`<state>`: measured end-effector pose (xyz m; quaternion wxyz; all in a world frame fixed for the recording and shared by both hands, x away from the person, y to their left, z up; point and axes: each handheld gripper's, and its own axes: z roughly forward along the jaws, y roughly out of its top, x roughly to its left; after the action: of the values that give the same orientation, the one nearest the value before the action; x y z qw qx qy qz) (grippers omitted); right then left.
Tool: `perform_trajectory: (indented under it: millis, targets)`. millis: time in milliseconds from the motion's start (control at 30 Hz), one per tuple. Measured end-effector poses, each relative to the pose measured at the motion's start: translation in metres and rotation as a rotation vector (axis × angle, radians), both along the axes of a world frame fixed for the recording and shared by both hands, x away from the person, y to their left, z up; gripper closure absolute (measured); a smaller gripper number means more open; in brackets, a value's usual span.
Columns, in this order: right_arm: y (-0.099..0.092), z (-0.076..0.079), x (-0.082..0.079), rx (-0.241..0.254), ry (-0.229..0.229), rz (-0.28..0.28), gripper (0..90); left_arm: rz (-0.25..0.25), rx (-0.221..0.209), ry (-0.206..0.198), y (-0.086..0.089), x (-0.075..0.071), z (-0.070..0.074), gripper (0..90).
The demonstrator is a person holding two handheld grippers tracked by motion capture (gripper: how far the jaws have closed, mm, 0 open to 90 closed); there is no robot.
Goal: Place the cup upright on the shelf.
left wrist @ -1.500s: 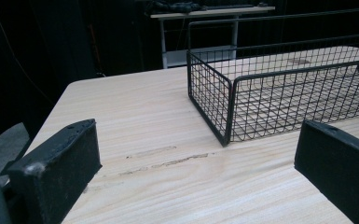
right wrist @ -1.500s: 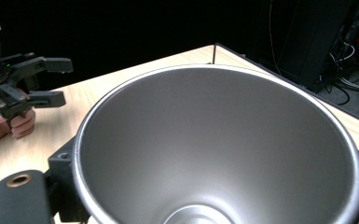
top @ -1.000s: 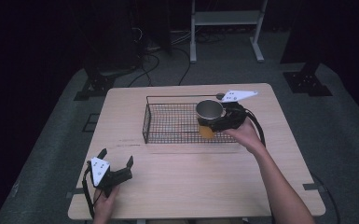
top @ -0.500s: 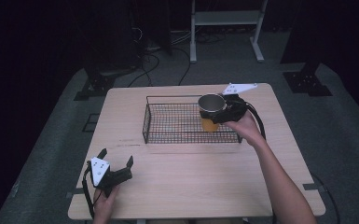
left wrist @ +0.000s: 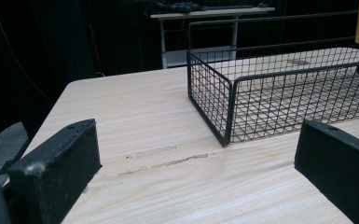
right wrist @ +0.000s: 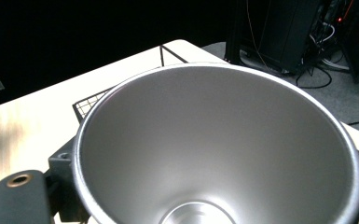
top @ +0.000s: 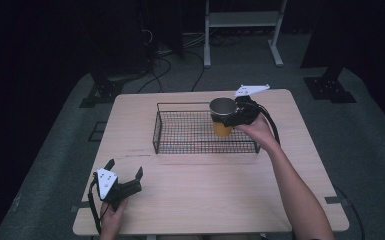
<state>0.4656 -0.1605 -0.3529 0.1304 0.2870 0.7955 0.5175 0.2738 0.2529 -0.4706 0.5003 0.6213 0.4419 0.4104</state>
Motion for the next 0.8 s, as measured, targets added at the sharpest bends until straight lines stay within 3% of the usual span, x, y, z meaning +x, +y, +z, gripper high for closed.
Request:
perform_trajectory:
  millis: [367,800]
  targets:
    - [0.003,-0.011,0.013,-0.009,0.034,-0.003,12.0,0.0,0.002,0.0,0.0,0.0,0.0,0.0]
    - [0.011,-0.012,0.031,-0.03,0.047,0.003,12.1,0.0,-0.002,0.0,0.0,0.0,0.0,0.0]
